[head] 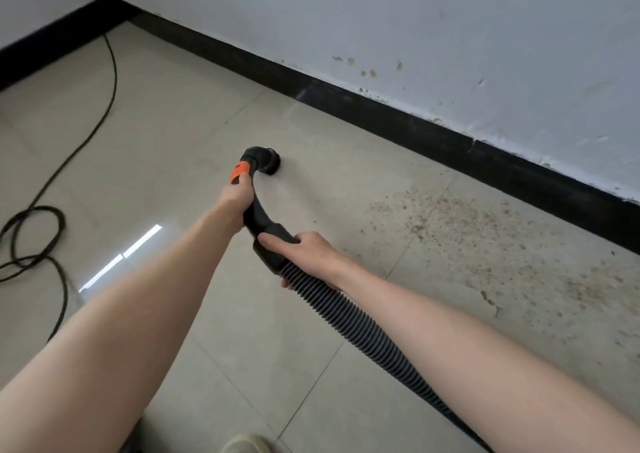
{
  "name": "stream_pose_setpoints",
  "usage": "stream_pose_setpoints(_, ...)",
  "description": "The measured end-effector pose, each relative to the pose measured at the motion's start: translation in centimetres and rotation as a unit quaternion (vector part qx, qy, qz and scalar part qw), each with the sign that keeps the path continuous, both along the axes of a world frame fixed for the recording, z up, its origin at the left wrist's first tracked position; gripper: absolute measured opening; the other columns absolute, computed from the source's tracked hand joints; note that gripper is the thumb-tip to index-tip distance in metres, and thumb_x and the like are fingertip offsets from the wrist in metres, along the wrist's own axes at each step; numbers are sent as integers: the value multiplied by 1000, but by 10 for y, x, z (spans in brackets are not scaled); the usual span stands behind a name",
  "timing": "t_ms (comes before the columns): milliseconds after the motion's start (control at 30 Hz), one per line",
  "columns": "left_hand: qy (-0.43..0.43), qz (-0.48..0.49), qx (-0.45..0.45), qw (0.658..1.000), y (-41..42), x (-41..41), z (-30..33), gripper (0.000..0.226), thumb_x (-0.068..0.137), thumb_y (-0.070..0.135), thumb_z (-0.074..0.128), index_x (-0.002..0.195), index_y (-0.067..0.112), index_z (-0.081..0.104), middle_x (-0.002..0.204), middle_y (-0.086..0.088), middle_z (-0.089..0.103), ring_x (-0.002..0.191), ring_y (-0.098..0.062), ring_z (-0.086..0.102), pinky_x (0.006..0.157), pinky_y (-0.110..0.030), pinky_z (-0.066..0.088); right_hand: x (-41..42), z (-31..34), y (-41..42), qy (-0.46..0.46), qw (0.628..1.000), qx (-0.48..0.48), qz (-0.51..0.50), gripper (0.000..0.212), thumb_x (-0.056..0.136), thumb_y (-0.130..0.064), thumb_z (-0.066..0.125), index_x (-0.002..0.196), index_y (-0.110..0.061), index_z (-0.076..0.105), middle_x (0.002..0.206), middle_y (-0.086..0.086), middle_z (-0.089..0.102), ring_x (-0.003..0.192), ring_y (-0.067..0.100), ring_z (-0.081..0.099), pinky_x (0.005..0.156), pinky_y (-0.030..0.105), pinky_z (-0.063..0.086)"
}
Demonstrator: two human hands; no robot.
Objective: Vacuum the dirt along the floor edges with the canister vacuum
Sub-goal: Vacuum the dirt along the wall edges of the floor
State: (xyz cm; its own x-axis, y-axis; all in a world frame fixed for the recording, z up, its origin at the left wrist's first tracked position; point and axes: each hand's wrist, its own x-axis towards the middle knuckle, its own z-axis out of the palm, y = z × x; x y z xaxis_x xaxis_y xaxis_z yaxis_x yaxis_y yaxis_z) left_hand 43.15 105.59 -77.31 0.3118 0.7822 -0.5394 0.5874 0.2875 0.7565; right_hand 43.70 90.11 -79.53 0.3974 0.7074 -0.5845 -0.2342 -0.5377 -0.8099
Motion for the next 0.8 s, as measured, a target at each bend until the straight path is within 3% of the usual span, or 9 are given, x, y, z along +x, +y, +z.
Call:
stream_pose_setpoints(133,62,52,49,995,32,-28,-10,69,95,58,33,136,4,42,128,-13,53,113,-32,55,92,-39,45,-18,-13,12,-50,996,-14,79,56,82,-63,61,101,-10,59,74,5,67,63,23,68,73,39,60)
stream_pose_setpoints(267,117,4,48,992,42,-42,-13,60,96,53,33,123,1,46,92,-10,52,79,-25,54,76,-36,47,-44,-14,19,-55,993,-24,101,62,86,-65,53,110,-7,53,78,5,63,63,25,67,73,38,58)
stream_pose_setpoints(400,102,-19,30,994,38,-45,-11,45,95,47,39,115,6,44,83,-6,47,68,-19,48,60,-30,41,-57,-9,11,-48,995,-36,77,67,83,-70,52,107,-8,53,79,7,63,61,26,66,73,40,58)
stream_pose_setpoints(500,93,-24,15,995,29,-50,-11,51,90,43,47,121,3,47,93,-11,53,74,-23,54,62,-30,45,-58,-8,-9,12,994,-41,105,64,80,-71,56,95,-9,54,76,7,58,60,29,64,70,41,58)
stream_pose_setpoints(567,98,-27,9,995,19,-55,-15,44,90,38,49,116,3,48,89,-10,53,70,-21,53,58,-28,43,-54,-7,-26,55,989,-42,129,57,81,-69,59,86,-12,52,73,6,52,59,27,61,64,40,56)
stream_pose_setpoints(667,105,-41,7,994,1,-60,-21,30,91,32,47,105,5,46,80,-7,47,67,-20,49,57,-26,42,-47,-1,-53,57,986,-54,148,53,84,-66,57,86,-13,50,74,7,51,51,21,57,53,31,51)
stream_pose_setpoints(733,113,-48,10,992,-11,-61,-23,28,90,31,47,103,5,46,86,-9,48,77,-25,51,64,-29,44,-47,2,-71,58,985,-58,152,53,85,-65,57,89,-13,50,74,7,52,50,19,56,51,30,50)
stream_pose_setpoints(800,124,-68,5,990,-24,-62,-25,28,90,30,46,104,6,46,88,-9,47,83,-26,50,63,-30,43,-47,4,-87,59,985,-61,153,53,85,-65,57,90,-13,49,73,7,52,50,19,56,52,30,50)
